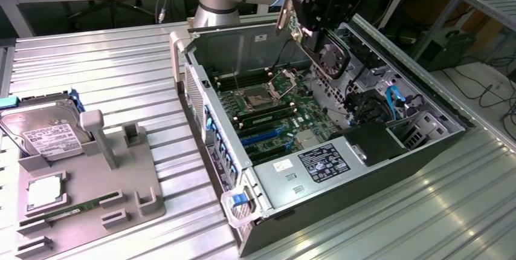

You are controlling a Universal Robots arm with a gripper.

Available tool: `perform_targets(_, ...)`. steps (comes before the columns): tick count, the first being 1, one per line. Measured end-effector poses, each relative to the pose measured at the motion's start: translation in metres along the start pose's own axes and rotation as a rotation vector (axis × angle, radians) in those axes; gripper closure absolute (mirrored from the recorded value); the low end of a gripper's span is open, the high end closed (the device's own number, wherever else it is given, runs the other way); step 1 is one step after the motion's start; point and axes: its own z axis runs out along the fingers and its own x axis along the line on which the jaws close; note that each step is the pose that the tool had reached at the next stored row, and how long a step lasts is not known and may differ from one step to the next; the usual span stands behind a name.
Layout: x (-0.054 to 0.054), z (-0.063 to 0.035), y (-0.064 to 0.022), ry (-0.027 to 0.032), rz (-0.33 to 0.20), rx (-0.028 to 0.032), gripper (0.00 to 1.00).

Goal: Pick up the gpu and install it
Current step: 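Insert the gpu into the slot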

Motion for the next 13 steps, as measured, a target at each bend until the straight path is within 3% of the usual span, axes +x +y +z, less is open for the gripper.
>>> perform_targets(13,0.0001,0.0001,-0.0015,-0.0036,-0.057,-0.0093,0.73)
